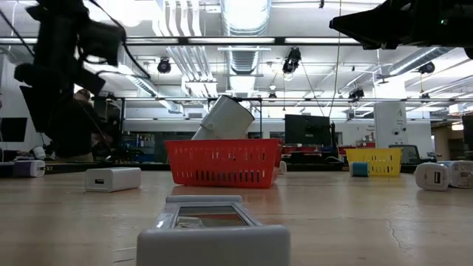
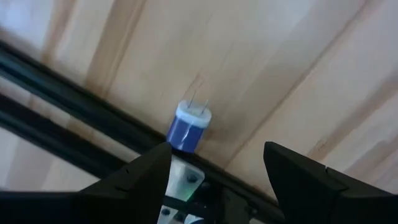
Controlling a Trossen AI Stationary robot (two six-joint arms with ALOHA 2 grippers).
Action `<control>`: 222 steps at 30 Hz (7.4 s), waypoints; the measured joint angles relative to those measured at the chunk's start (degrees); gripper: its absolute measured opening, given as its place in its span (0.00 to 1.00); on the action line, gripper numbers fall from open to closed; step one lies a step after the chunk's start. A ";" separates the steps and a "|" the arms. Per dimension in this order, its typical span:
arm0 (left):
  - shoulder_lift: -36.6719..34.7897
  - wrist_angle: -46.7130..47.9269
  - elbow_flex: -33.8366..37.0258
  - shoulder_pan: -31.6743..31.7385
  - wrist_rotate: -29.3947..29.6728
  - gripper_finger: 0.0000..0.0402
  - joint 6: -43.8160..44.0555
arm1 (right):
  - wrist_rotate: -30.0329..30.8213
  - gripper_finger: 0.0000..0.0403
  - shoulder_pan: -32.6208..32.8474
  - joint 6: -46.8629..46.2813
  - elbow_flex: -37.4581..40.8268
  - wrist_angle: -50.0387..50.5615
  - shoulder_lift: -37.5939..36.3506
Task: Pick & Place Office items
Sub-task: Put the violet charger adapter into the yellow basket
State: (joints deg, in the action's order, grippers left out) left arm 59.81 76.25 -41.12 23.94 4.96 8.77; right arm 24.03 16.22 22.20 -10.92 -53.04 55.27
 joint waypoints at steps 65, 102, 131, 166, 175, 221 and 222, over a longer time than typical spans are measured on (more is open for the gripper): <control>39.64 -7.83 0.33 4.81 2.93 0.65 -0.04 | -0.09 0.18 0.00 0.50 0.00 0.02 -0.02; 39.99 -8.46 0.37 4.81 1.09 0.32 -1.33 | -0.15 0.18 0.00 0.33 0.00 0.04 -0.02; 19.57 -14.71 0.33 4.34 -4.70 0.32 -2.64 | -0.17 0.18 0.00 0.37 0.00 0.07 -0.02; 9.50 -71.62 1.31 -6.83 -12.42 0.32 -13.58 | -0.04 0.18 0.00 0.06 0.00 0.15 0.00; 15.10 -96.06 6.35 -9.83 -15.21 0.32 -17.81 | -1.58 0.18 -3.12 -5.37 0.00 2.44 0.02; 45.09 -111.49 -10.84 -11.14 -25.98 0.32 -24.50 | -12.40 0.60 -18.40 -15.84 -13.27 7.62 23.38; 45.09 -111.62 -10.89 -11.14 -25.97 0.32 -24.50 | -12.71 0.60 -18.39 -16.06 -13.27 7.89 23.47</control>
State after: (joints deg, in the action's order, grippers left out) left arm 104.90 -35.38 -52.01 12.80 -21.02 -15.73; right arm 11.32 -2.16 6.13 -24.18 -45.15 78.74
